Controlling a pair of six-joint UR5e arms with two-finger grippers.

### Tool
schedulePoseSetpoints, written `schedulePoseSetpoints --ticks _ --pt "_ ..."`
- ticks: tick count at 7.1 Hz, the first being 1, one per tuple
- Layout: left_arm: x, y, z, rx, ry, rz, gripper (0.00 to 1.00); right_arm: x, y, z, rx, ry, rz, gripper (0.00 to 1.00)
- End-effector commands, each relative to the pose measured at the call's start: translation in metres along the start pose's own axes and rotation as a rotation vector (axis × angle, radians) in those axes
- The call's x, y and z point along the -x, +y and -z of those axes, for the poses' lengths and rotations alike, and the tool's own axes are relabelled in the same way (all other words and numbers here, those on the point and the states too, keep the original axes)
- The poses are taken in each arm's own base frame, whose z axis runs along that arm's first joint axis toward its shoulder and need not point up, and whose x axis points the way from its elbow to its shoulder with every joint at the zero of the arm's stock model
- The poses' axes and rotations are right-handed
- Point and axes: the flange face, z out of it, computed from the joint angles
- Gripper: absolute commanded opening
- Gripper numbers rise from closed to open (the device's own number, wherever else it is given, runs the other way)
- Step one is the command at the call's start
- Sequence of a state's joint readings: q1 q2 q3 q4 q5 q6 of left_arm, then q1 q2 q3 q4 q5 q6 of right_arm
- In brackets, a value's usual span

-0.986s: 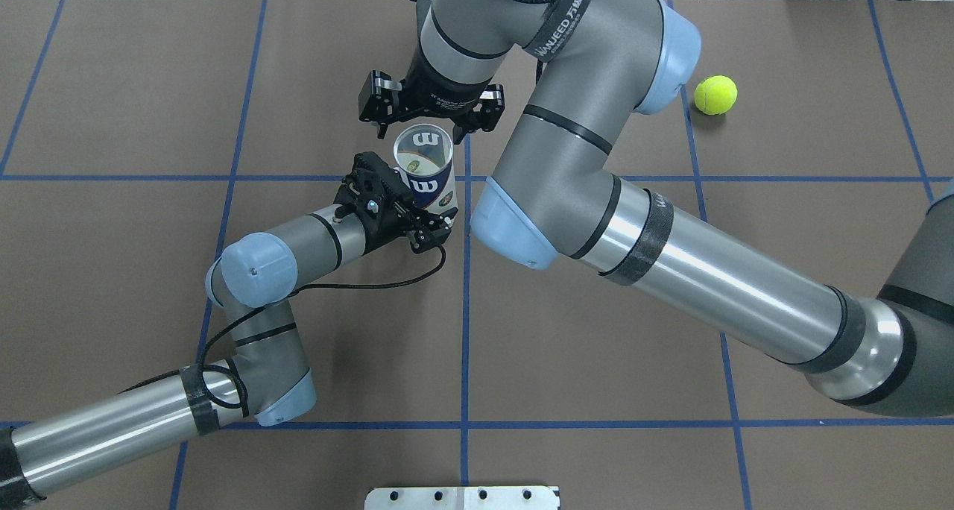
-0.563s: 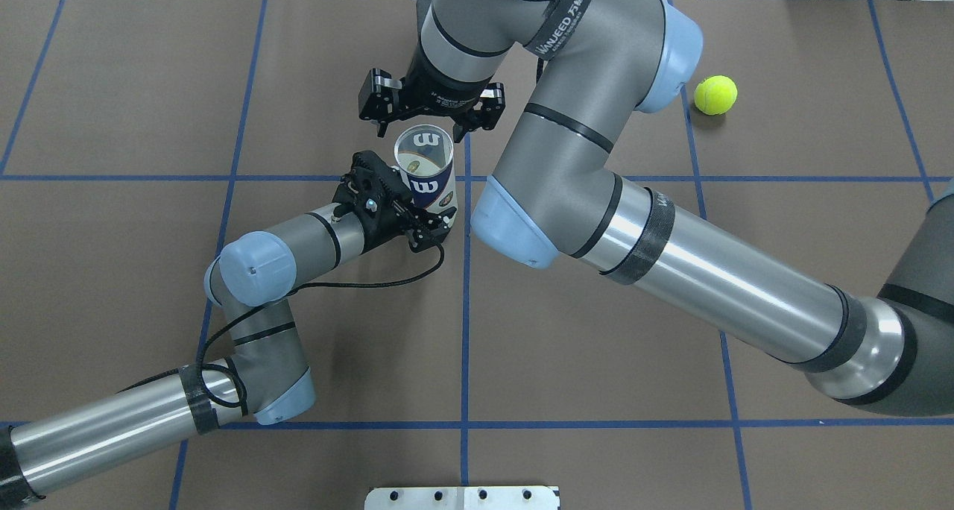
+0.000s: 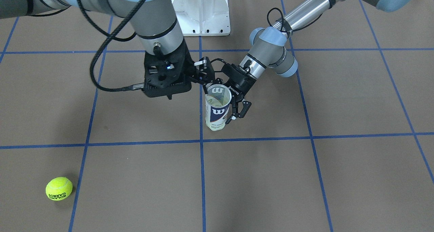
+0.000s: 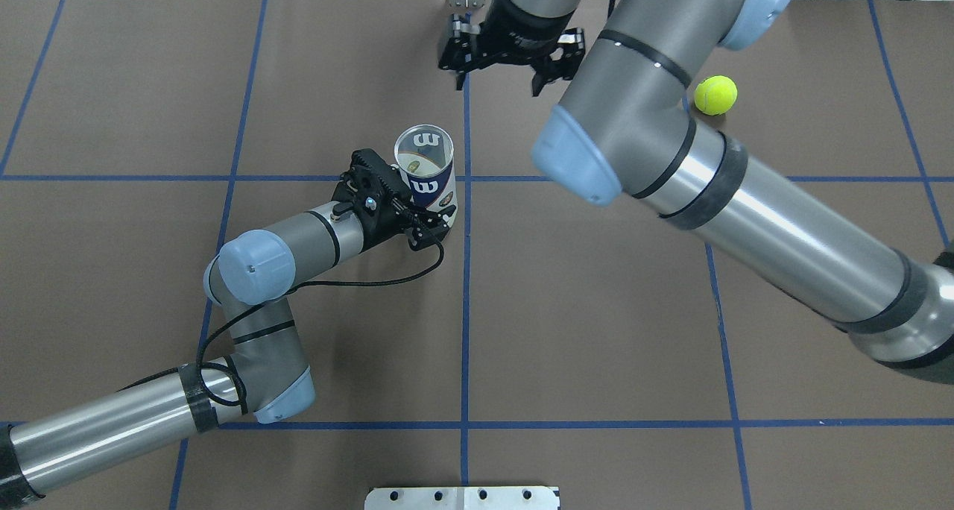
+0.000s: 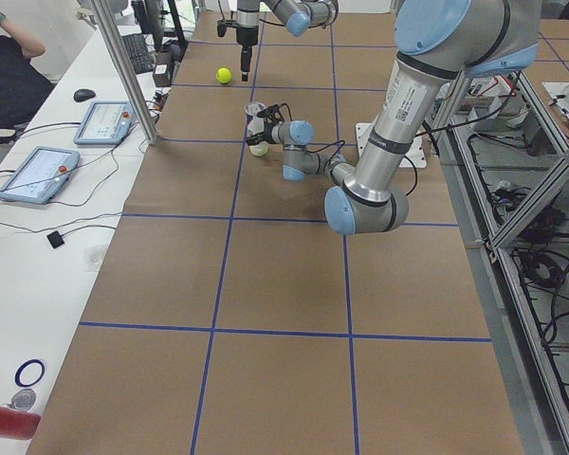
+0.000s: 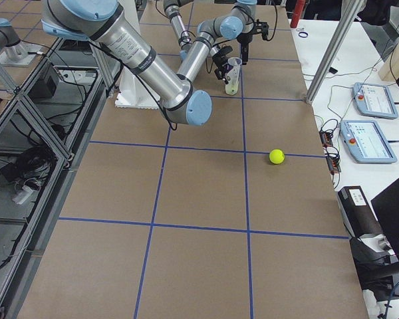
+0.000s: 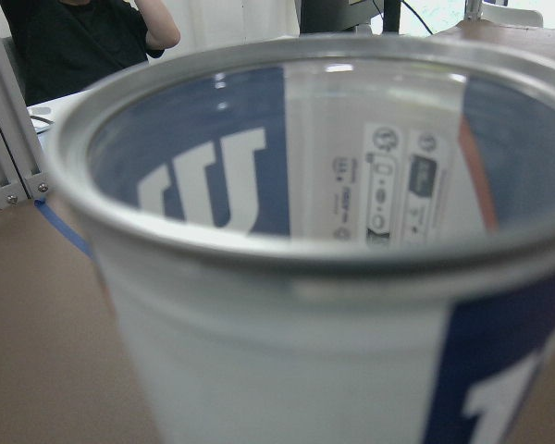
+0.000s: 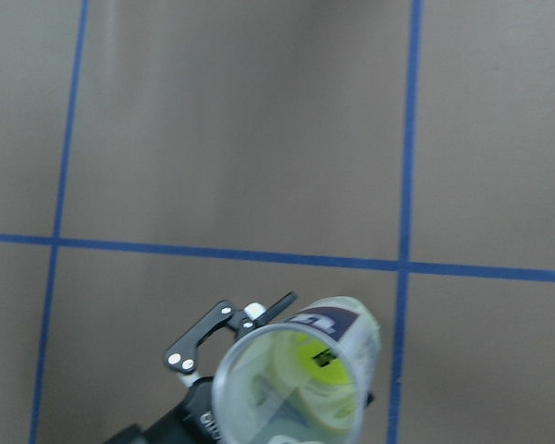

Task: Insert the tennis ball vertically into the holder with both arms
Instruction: 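Move the right gripper away toward the second yellow ball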

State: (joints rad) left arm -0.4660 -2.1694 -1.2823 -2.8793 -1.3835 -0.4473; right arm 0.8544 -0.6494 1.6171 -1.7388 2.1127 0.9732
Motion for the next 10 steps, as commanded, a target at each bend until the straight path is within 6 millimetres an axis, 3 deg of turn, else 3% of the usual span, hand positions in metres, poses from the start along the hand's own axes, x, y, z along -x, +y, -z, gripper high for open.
schedulePoseSetpoints --ticks 1,2,3,4,5,7,10 --pt "0.000 0.000 0.000 0.000 0.000 0.001 0.99 -0.145 -0.065 0.008 0.009 0.144 0.044 0.99" --pt "0.000 0.000 0.000 0.000 0.000 0.001 0.99 -0.208 -0.098 0.004 0.014 0.192 0.076 0.99" --pt "0.001 0.000 0.000 -0.001 -0.002 0.001 0.99 -0.262 -0.126 -0.021 0.026 0.209 0.113 0.99" --pt "0.001 0.001 0.000 0.001 -0.001 0.000 0.99 -0.309 -0.136 -0.066 0.004 0.196 0.133 0.99" --pt "0.001 0.002 0.001 0.003 -0.002 0.000 0.99 -0.342 -0.144 -0.099 -0.018 0.181 0.155 0.99" --pt "0.003 0.002 0.001 0.002 -0.003 0.000 0.99 -0.376 -0.136 -0.130 -0.013 0.182 0.169 0.99" --pt "0.003 0.003 0.001 0.005 -0.004 -0.002 0.99 -0.383 -0.120 -0.176 0.018 0.206 0.190 0.99"
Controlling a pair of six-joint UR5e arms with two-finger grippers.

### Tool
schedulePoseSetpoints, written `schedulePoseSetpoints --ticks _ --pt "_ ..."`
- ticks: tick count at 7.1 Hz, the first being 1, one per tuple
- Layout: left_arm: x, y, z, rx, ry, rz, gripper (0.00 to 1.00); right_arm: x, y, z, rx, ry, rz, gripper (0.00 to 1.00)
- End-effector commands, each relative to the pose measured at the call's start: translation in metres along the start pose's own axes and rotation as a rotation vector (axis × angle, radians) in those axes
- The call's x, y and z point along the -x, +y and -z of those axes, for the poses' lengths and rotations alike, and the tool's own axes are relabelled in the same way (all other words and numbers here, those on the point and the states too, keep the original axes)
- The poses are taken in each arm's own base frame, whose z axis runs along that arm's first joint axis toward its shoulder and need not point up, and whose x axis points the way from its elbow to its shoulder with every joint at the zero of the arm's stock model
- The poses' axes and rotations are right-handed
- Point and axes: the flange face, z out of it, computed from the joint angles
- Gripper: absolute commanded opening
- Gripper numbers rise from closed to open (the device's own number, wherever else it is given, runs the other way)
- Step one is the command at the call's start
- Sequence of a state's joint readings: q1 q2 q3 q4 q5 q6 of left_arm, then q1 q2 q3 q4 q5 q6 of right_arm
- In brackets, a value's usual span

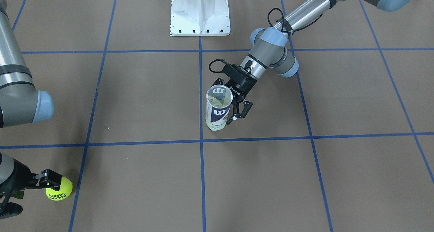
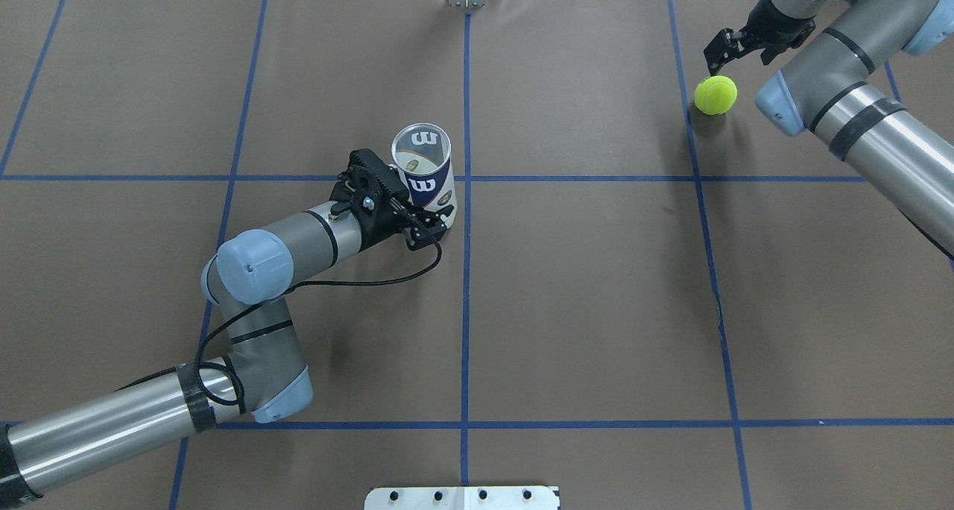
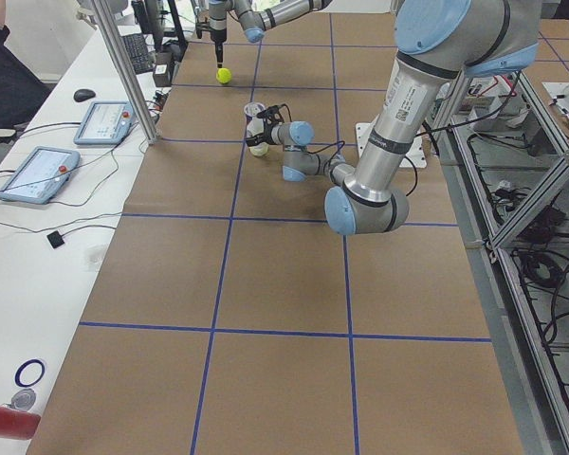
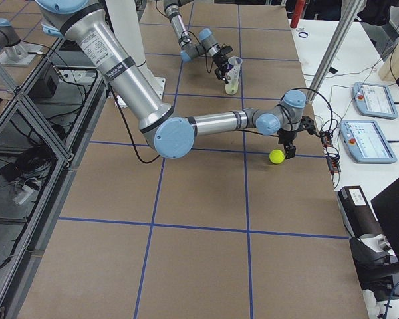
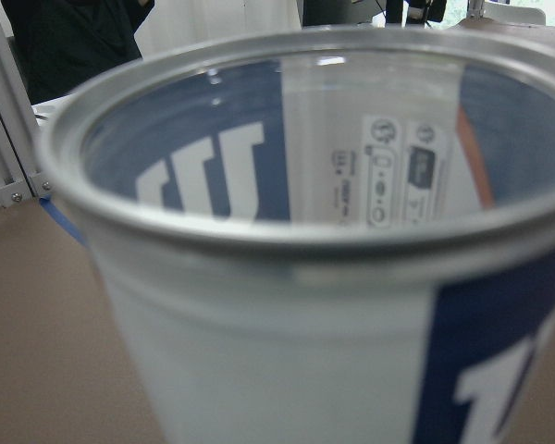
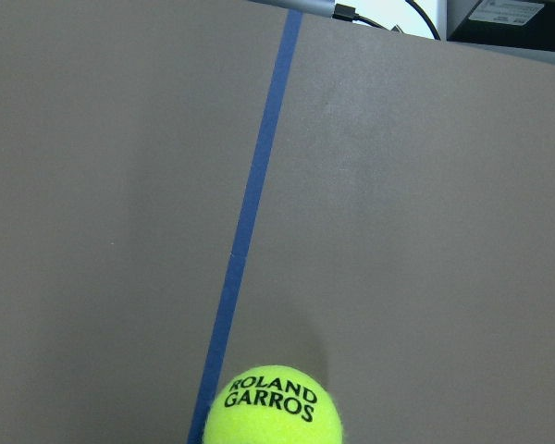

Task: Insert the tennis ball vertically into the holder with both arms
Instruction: 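Lower the right gripper and grasp the second yellow ball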

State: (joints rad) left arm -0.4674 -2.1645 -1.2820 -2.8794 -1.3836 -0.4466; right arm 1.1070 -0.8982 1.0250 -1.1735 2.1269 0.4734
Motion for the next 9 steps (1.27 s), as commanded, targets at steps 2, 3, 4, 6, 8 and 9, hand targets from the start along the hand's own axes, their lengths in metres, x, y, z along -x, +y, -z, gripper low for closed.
schedulePoseSetpoints --ticks 2,3,4,6,8,9 --pt "0.002 0.000 0.000 0.000 -0.002 -0.001 0.99 0.010 0.009 -0.031 0.027 0.027 0.014 0.99" --pt "0.004 -0.002 0.000 -0.003 -0.006 0.000 0.99 0.012 0.009 -0.034 0.033 0.029 0.016 0.99" --pt "0.006 -0.003 0.000 -0.004 -0.009 -0.001 0.99 0.017 0.009 -0.037 0.035 0.028 0.020 0.99" --pt "0.008 -0.004 0.001 -0.007 -0.011 0.000 0.99 0.025 0.006 -0.047 0.043 0.050 0.024 0.99" --pt "0.011 -0.004 0.001 -0.007 -0.014 -0.001 0.99 0.026 0.003 -0.048 0.043 0.054 0.023 0.87" --pt "0.011 -0.004 0.001 -0.007 -0.014 -0.001 0.99 0.026 0.004 -0.048 0.042 0.052 0.024 0.41"
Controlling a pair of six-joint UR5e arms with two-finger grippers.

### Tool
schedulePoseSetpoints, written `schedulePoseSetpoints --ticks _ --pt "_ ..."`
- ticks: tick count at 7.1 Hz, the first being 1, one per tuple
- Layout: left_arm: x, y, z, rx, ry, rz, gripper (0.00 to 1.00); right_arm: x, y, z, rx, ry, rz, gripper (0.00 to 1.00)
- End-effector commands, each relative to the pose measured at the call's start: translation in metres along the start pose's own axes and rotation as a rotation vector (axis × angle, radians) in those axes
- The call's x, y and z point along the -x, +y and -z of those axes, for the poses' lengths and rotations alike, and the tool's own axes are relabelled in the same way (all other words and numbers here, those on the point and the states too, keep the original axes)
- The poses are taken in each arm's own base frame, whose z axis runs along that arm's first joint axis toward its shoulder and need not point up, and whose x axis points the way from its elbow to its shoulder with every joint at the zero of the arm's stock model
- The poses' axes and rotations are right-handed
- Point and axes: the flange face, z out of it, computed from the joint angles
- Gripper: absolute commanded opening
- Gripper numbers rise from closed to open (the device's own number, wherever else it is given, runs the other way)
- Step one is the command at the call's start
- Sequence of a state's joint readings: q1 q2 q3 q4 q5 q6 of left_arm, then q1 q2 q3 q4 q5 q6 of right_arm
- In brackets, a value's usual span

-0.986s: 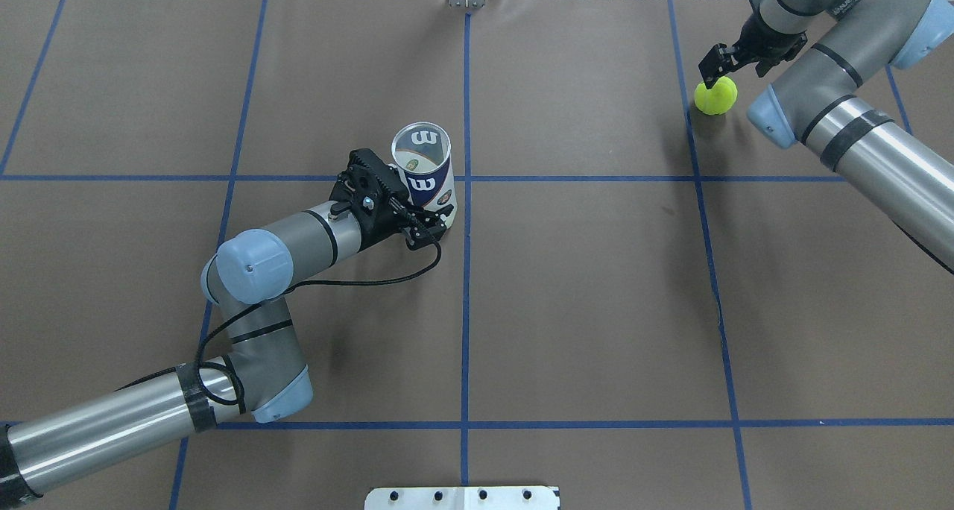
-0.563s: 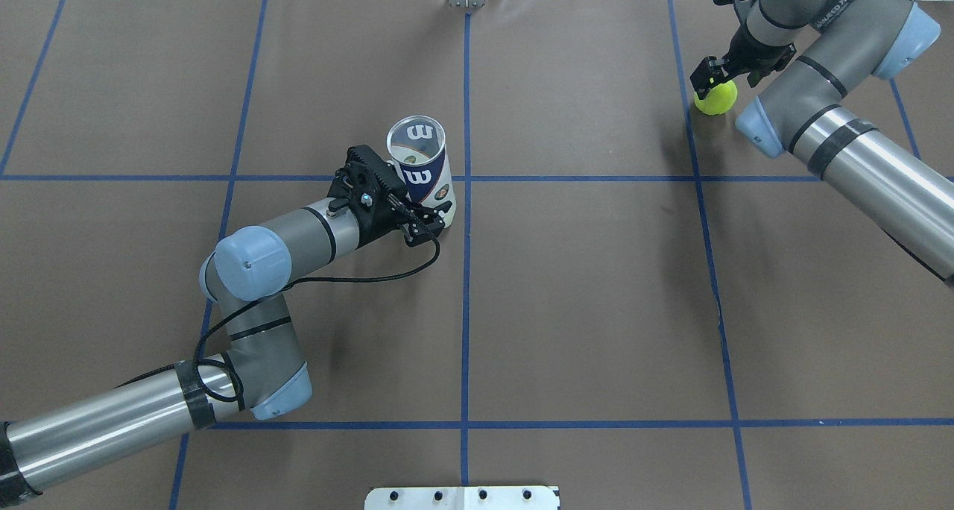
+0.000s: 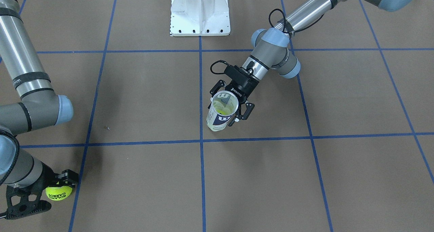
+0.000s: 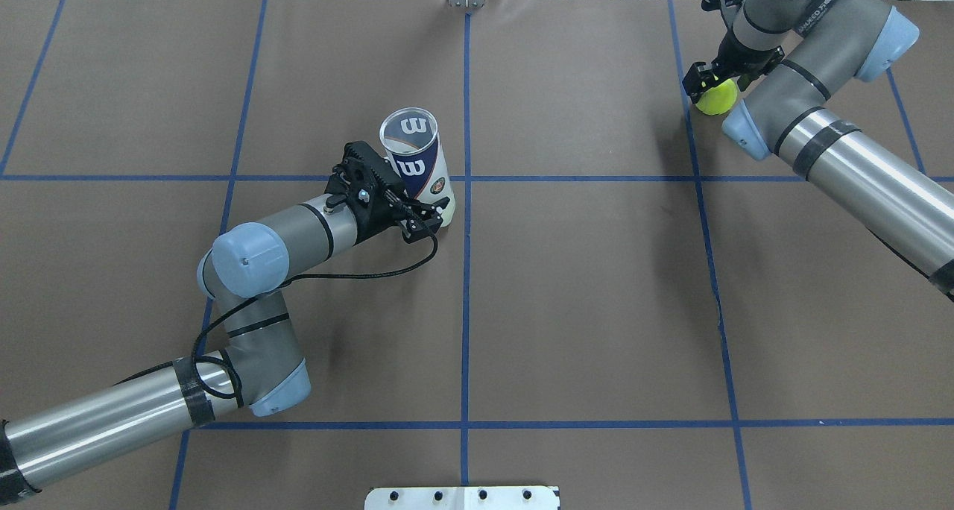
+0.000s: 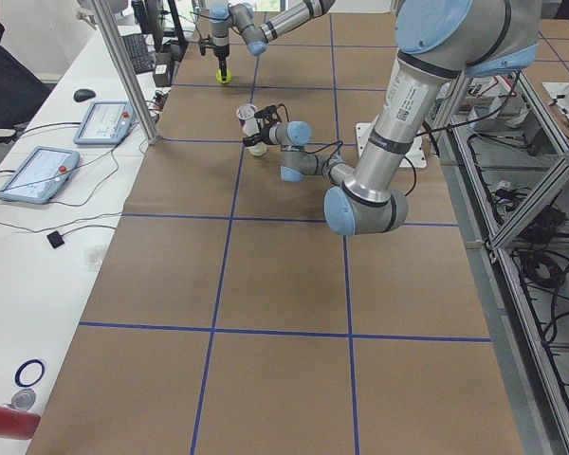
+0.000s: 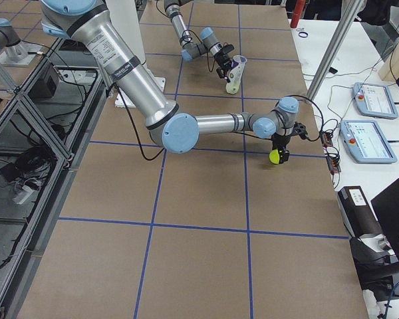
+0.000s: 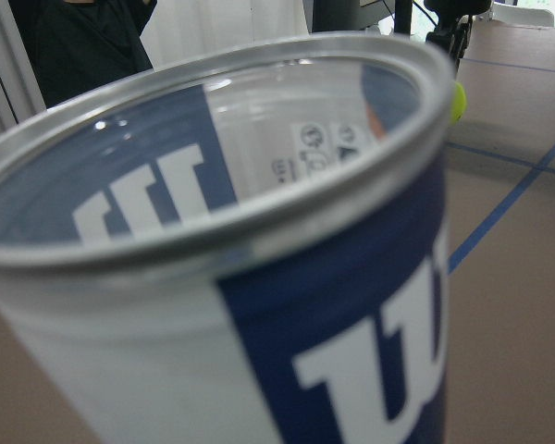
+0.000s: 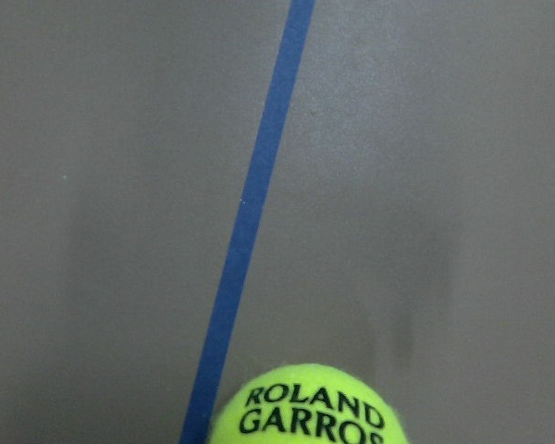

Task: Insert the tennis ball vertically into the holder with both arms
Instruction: 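Lower the right gripper and grasp the second yellow ball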

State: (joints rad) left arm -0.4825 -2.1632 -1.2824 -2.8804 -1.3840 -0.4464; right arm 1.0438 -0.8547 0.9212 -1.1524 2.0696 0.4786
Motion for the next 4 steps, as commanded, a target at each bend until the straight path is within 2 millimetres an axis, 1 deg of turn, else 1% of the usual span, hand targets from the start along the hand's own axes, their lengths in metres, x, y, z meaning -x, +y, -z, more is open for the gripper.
schedulePoseSetpoints --ticks 1,2,3,4 --pt "0.000 0.000 0.000 0.000 0.000 0.000 0.99 0.002 -0.001 0.001 -0.004 -0.002 0.005 0.00" --pt "0.001 0.000 0.000 -0.001 -0.001 0.000 0.99 0.004 -0.011 0.018 -0.029 -0.014 0.006 0.00" --pt "0.002 -0.001 0.000 -0.001 -0.002 0.000 0.99 0.006 -0.037 0.059 -0.065 -0.056 -0.011 0.00" --pt "0.004 -0.002 0.000 -0.001 -0.006 -0.001 0.99 0.005 -0.056 0.095 -0.080 -0.122 -0.028 0.00"
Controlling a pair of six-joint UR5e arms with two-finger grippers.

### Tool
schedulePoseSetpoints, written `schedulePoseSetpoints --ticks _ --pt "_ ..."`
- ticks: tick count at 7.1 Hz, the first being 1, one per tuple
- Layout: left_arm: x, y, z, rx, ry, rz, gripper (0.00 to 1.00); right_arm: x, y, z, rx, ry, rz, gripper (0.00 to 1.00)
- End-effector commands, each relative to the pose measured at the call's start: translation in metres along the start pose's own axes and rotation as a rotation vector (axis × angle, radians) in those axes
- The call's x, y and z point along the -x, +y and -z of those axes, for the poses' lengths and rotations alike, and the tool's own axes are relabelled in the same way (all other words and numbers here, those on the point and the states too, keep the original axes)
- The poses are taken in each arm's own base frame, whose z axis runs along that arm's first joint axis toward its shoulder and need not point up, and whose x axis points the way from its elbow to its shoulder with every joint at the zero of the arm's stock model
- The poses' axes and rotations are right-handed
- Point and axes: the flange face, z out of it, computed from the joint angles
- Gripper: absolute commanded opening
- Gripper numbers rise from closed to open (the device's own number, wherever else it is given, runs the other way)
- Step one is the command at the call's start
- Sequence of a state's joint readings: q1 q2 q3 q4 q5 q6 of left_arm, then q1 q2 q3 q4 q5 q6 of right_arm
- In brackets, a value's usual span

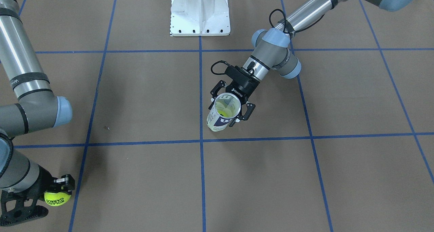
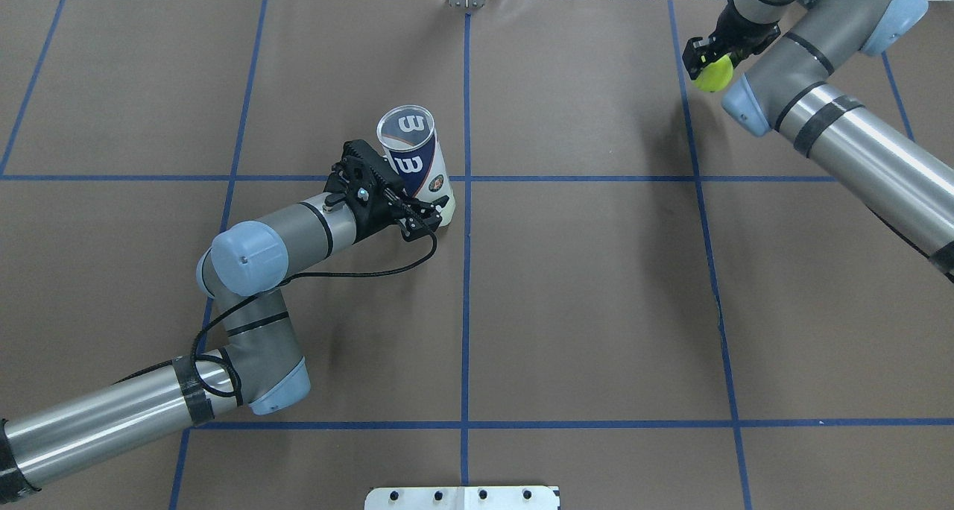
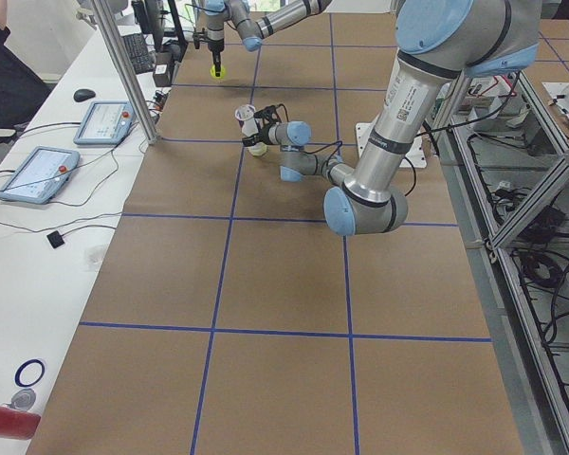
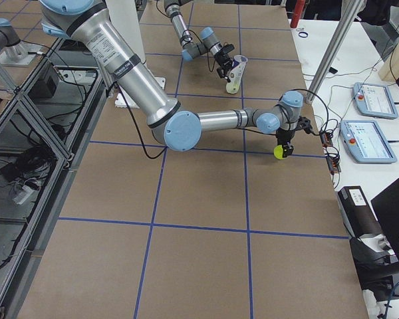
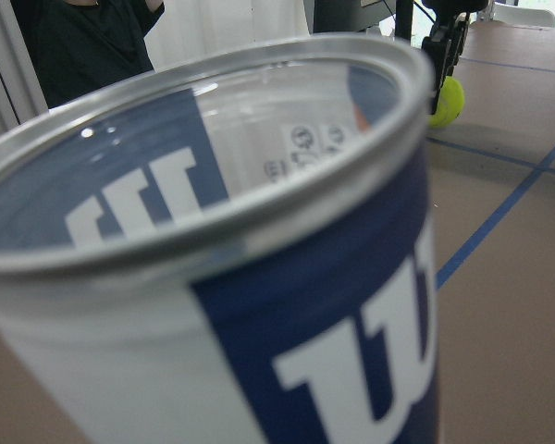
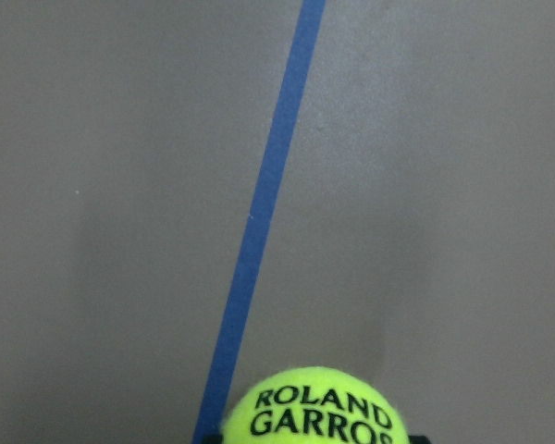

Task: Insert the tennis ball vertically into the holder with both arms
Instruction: 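Lift and carry the ball with the right gripper above the can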

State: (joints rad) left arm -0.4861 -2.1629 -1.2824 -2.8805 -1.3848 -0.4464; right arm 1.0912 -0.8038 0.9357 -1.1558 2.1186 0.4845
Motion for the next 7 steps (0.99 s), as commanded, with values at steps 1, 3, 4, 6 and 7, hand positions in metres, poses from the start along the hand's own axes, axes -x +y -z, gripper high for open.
schedulePoseSetpoints --ticks 1,3,4,6,7 --pt "0.002 -0.002 0.001 -0.004 -0.001 0.000 0.99 0.035 -0.048 0.072 -0.052 -0.109 -0.078 0.00" --pt "0.000 -0.003 0.000 -0.004 0.000 0.002 0.99 0.146 -0.069 0.157 -0.008 -0.166 -0.155 0.00" --pt "-0.002 -0.002 0.000 -0.002 0.003 0.002 0.99 0.185 -0.059 0.182 -0.004 -0.186 -0.176 0.00" --pt "-0.009 -0.004 -0.001 -0.006 0.013 0.004 0.99 0.222 -0.050 0.195 -0.010 -0.219 -0.186 0.00" --pt "-0.010 -0.005 0.000 -0.008 0.014 0.005 0.99 0.237 -0.043 0.204 -0.013 -0.238 -0.211 0.00"
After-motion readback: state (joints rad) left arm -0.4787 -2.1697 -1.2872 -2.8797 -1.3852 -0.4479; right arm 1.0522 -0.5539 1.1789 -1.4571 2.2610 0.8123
